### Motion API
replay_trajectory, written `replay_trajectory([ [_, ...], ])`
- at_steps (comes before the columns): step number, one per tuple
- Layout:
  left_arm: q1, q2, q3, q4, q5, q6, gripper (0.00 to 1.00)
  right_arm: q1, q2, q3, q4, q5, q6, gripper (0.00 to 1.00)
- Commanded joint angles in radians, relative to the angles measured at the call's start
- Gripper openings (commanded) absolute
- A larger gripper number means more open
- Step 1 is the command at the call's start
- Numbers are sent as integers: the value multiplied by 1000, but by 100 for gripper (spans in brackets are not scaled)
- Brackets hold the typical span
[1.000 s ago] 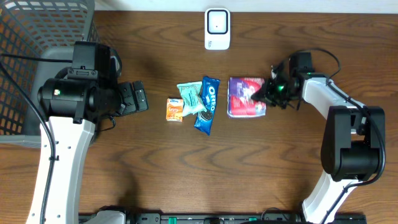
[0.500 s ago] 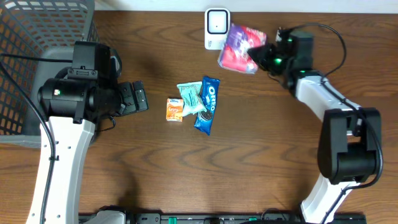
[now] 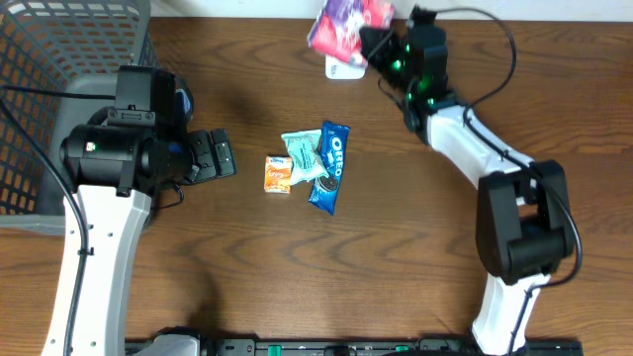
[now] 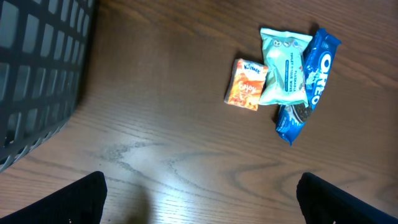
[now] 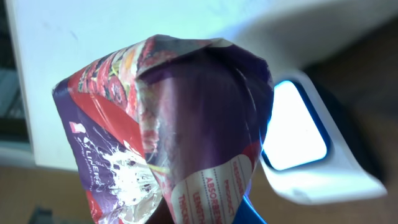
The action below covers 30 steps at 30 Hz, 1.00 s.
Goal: Scan the item barcode
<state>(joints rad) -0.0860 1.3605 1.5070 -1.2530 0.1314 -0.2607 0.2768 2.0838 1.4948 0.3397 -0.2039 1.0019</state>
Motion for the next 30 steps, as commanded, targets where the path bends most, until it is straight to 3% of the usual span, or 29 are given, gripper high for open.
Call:
replay_trajectory([
  [1,3,-2,20,-3,-6,13,98,-2,69,103,-45,8,15,1],
  [11,3,-2,20,-3,-6,13,98,-8,104,161,-153,33,-61,1],
  [18,3,-2,20,-3,-6,13,98,-62,32,161,-202,-19,-143,1],
  [23,3,-2,20,-3,-6,13,98,-144,-103,161,-401,31,-309,1],
  [30,3,-2,20,-3,-6,13,98,-284,-299,161,-788,414,-476,1],
])
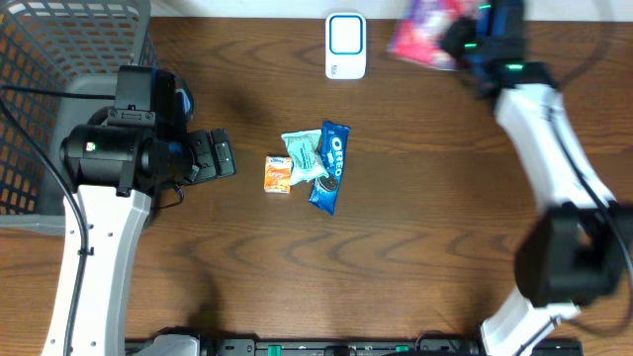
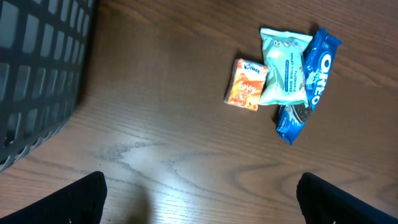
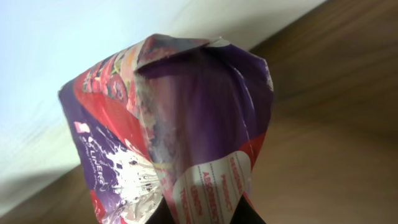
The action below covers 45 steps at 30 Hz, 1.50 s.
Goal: Scan the item barcode
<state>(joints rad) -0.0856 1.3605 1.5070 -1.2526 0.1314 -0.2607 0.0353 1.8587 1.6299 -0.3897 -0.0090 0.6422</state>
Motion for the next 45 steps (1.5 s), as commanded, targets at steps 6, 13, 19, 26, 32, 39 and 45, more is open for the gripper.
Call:
replay_trajectory([
  [6,2,-2,20,-3,-6,13,98,-154,-96,22,-306,492,-127,1],
  [13,2,-2,20,-3,-6,13,98,-245,-8,-3,-461,812,-127,1],
  [19,2,-2,20,-3,-6,13,98,-267,119,-3,-573,969,-127,1],
  [26,2,-2,20,-3,-6,13,98,-256,286,-3,-632,937,-128,22],
  [32,2,-2,20,-3,-6,13,98,-201,305,5,-614,686,-127,99],
  [39,2,-2,20,-3,-6,13,98,-130,247,108,-598,383,-158,99],
  [45,2,-2,20,-3,-6,13,98,-96,187,185,-599,166,-214,99],
])
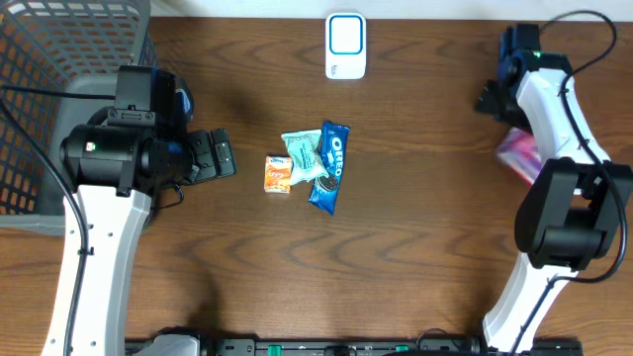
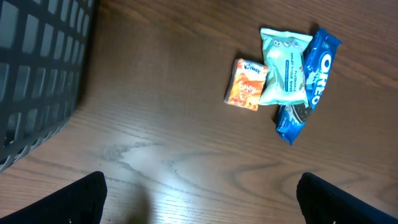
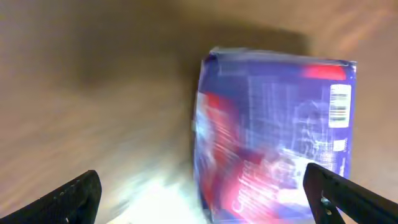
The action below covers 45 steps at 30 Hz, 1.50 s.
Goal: Scan the item barcode
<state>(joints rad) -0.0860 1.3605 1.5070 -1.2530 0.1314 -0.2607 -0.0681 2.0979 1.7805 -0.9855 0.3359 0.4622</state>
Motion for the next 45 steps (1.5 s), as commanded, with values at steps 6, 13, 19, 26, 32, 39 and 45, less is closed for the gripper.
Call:
replay_trajectory([
  [6,3,-2,20,-3,-6,13,98,8,-96,35,-54,-225,-35,97],
  [13,3,-2,20,-3,-6,13,98,12,-81,-40,-50,-235,-53,1],
  [19,3,-2,20,-3,-6,13,98,30,-81,-201,153,-194,-75,1],
  [26,3,-2,20,-3,-6,13,98,-48,-81,-347,335,-173,22,2],
  [32,3,-2,20,-3,-6,13,98,-162,-80,-421,423,-172,-89,1],
  [39,3,-2,20,-3,-6,13,98,-275,-81,-423,415,-37,-151,1],
  [45,3,-2,20,-3,-6,13,98,-336,-84,-404,414,-34,-221,1],
])
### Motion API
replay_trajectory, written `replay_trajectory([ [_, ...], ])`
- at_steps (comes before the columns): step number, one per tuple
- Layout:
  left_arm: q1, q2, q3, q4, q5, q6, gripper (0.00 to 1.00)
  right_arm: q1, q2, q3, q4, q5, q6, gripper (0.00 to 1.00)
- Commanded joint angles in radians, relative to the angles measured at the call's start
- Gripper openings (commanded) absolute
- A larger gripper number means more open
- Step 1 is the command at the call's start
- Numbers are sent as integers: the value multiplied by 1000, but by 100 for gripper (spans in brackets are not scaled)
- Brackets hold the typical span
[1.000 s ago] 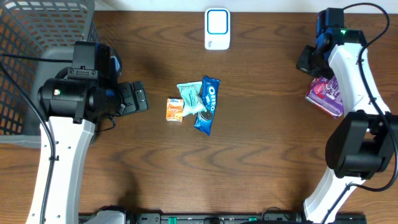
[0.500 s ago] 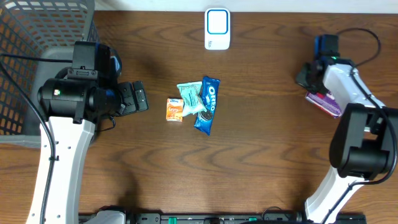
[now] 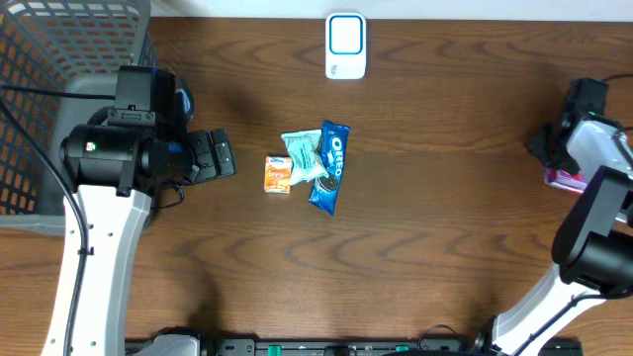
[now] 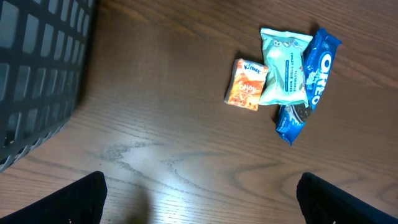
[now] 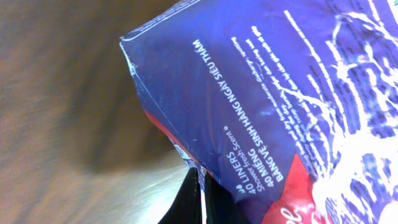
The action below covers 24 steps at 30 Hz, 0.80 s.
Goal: Scan the item barcode
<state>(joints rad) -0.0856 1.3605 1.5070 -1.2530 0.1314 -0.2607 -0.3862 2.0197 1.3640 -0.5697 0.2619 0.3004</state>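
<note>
The white barcode scanner [image 3: 345, 44] lies at the table's back edge. A purple and red packet of liners [image 3: 566, 179] rests at the far right edge and fills the right wrist view [image 5: 280, 93]. My right gripper [image 3: 556, 163] is at the packet's lower edge [image 5: 198, 186]. Its jaws are pressed together with only a thin pale strip between them, and the packet overlaps the right finger. My left gripper [image 3: 226, 153] hangs open left of the snacks, with nothing between its fingers [image 4: 200, 190].
An orange snack pack [image 3: 278, 174], a teal pack [image 3: 302, 153] and a blue Oreo pack [image 3: 331, 168] lie together mid-table. A grey wire basket [image 3: 59, 59] stands at the back left, beside the left arm.
The right gripper was open above the packet on the right of the table. Now it is further right, shut at the packet's edge, and the packet is nearer the table's right edge. The left arm is unchanged.
My right gripper first held the purple packet over the scanner. Then it held the packet to the right of the scanner, along the back edge. Later the packet was on the table at the right with the gripper open. Now the gripper is shut at its edge.
</note>
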Motion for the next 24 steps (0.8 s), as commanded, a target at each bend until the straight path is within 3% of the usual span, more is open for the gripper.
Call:
replay_trajectory([
  [1,2,-2,20,-3,-6,13,98,-25,-7,16,-3,40,-72,1],
  [8,2,-2,20,-3,-6,13,98,-31,-17,18,-23,48,-77,1],
  [14,2,-2,20,-3,-6,13,98,-53,-20,18,-76,227,-51,1],
  [24,2,-2,20,-3,-6,13,98,-71,-20,18,-83,184,-51,1],
])
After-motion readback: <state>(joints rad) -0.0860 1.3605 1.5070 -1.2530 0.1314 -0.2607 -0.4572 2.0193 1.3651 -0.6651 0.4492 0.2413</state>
